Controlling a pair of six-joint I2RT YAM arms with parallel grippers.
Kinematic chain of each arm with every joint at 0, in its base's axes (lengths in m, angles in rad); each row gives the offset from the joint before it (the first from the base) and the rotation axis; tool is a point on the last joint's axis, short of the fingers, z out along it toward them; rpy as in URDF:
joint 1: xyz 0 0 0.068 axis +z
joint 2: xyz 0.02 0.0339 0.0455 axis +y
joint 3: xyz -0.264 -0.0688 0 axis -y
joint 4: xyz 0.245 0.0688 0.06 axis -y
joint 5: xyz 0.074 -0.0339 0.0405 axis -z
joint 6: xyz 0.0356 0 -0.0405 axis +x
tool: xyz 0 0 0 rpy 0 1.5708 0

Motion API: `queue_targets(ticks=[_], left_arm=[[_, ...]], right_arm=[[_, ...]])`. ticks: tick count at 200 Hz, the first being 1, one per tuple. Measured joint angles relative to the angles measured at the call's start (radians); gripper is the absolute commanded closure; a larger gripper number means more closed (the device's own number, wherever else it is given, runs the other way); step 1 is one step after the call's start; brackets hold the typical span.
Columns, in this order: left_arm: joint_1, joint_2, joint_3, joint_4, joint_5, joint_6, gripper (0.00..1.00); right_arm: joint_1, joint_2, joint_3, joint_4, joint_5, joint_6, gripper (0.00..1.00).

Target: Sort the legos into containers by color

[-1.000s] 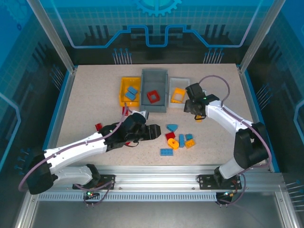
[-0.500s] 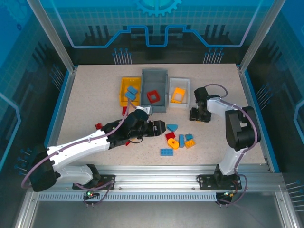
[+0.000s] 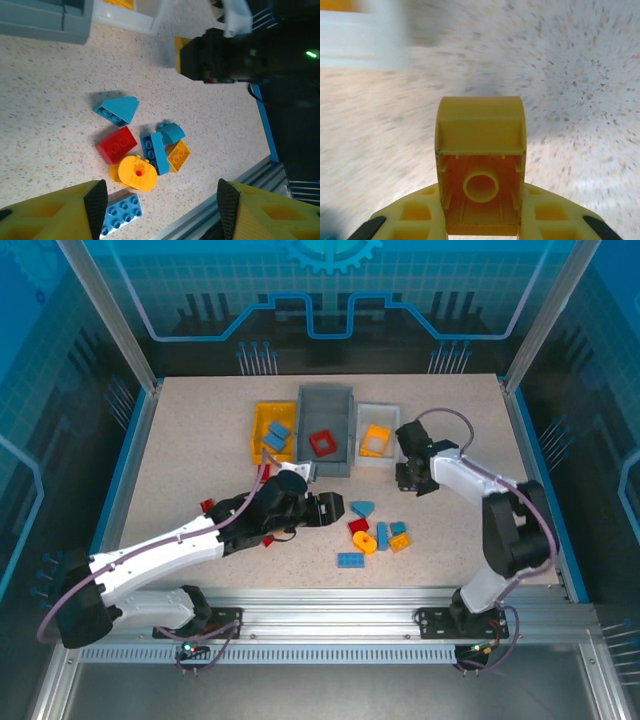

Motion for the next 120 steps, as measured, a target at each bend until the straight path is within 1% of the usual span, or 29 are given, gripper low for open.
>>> queue_targets(ticks=[14,28,54,80,93,109,120], left_arm=[[0.000,-0.024,0.003,-0.022,-0.031,0.002,0.36],[0.000,-0.046,0.010,-0.046,-0.068,0.003,0.36],[0.001,-0.055,0.024,-0.069,-0.106,0.007,0.36],[0.004,-0.055,0.041,-0.095,-0.133,0.015,0.36],[0.011,-0.055,0.054,-0.115,-0.143,0.026,0.36],[0.034,-0.055,0.074,-0.152,-0.148,0.029,0.35],[0.069,-0.055,0.088,-0.191,-0.147,0.026,0.34]], right_arm=[[0.083,-0.061,0.034,-0.014,0.022,0.014,0.79],[0.126,-0.044,0.116,-0.032,0.022,0.027,0.81],[0.120,0.118,0.310,-0.036,0.011,0.045,0.80],[0.079,0.317,0.479,-0.057,-0.040,0.072,0.76],[0.051,0.409,0.560,-0.076,-0.067,0.086,0.71],[0.026,0.485,0.624,-0.089,-0.089,0.098,0.58],[0.018,0.516,0.657,-0.108,-0.098,0.096,0.52]])
